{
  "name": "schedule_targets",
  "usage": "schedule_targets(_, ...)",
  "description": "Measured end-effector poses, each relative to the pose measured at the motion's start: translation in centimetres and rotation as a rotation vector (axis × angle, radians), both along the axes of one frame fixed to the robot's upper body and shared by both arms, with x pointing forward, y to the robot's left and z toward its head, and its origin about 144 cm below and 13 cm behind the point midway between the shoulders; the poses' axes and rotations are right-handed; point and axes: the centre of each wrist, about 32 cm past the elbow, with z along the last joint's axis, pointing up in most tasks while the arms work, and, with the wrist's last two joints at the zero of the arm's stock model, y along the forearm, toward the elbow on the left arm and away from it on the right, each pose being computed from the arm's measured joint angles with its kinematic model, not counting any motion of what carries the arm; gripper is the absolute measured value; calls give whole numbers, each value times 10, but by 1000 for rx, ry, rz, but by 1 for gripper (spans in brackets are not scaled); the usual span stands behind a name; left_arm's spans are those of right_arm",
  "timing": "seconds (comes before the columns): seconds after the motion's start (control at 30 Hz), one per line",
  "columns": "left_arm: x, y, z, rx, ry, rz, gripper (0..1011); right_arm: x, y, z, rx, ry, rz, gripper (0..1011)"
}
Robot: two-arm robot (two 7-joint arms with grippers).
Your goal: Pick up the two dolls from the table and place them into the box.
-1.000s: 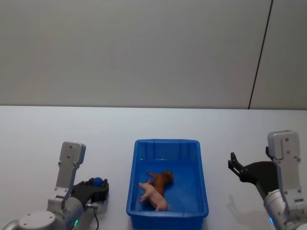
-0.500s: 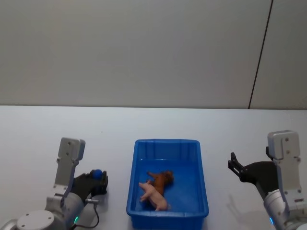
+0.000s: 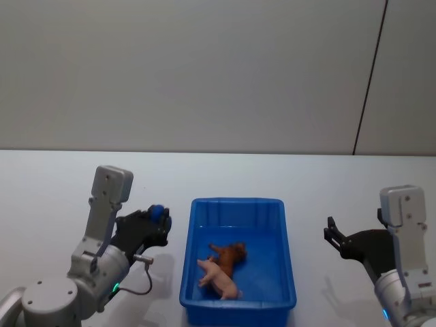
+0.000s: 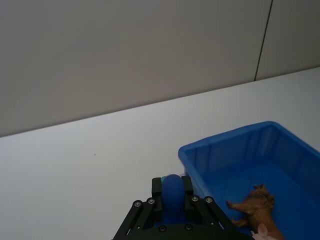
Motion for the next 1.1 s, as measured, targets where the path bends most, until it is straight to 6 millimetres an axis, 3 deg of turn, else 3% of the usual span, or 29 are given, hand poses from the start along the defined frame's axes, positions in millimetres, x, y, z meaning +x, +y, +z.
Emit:
schedule_targets(0.53, 16, -7, 19, -66, -101, -229, 140, 0, 0, 0, 0, 0, 0, 1001)
schedule_targets(0.6, 18, -9, 19, -79, -106, -263, 165, 0, 0, 0, 0, 0, 0, 1001)
schedule_targets(0.7, 22, -11, 20, -97, -114, -311, 223, 0, 0, 0, 0, 0, 0, 1001)
schedule_targets(0.73, 23, -12, 20, -102, -115, -323, 292, 0, 0, 0, 0, 0, 0, 1001)
schedule_targets(1.1, 34, -21, 20, -154, -130, -454, 650, 0, 0, 0, 0, 0, 0, 1001)
